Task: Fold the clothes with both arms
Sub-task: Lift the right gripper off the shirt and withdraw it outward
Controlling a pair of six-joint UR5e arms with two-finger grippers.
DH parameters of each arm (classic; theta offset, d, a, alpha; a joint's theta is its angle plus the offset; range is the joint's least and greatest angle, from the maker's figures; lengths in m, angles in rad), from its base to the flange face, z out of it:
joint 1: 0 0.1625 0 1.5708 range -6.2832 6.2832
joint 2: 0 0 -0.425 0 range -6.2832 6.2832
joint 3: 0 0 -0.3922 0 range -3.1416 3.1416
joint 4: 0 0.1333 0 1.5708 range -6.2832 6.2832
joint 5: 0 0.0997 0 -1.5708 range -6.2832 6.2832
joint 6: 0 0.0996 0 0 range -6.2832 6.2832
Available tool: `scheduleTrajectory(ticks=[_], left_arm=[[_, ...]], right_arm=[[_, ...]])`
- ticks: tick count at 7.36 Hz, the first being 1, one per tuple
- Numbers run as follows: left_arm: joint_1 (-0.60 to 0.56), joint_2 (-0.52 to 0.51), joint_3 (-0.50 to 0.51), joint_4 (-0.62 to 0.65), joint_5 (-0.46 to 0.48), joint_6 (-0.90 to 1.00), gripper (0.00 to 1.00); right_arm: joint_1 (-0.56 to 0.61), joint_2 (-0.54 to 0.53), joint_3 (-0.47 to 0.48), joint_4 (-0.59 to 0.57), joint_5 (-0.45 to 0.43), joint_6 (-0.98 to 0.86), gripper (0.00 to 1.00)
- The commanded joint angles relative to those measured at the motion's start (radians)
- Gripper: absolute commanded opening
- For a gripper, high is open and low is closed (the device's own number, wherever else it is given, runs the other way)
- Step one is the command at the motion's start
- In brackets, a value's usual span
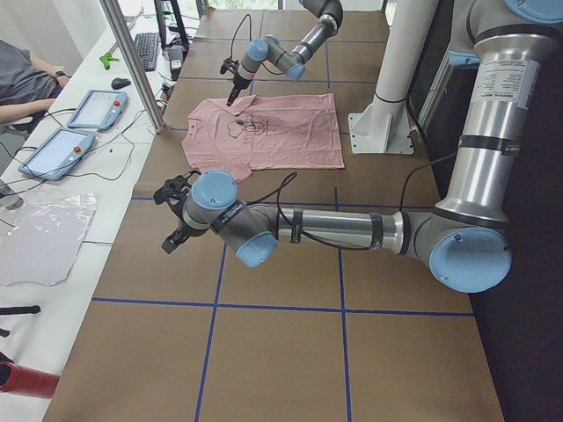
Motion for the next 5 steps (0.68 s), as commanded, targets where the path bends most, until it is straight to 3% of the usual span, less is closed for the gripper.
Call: scheduleTrajectory(ticks=[1,2,3,5], left_arm=[[0.009,-0.01,-0.005,-0.037,0.005,0.0,1.0],[0.05,0.008,0.001,-0.171,0.005,-0.019,1.0],[0.111,0.016,0.008,-0.202,0.017,-0.106,1.0],[0.17,0.002,-0.005,-0.24,0.078,-0.19,1.0]], right_arm=[[0.067,0.013,-0.003,-0.004,0.131,-0.097,1.0],[0.122,0.002,0.005,-0.007,0.217,-0.193,1.0],[0.204,-0.042,0.029,-0.003,0.33,-0.321,1.0],[0.384,-0.208,0.164,-0.001,0.579,-0.599,1.0]])
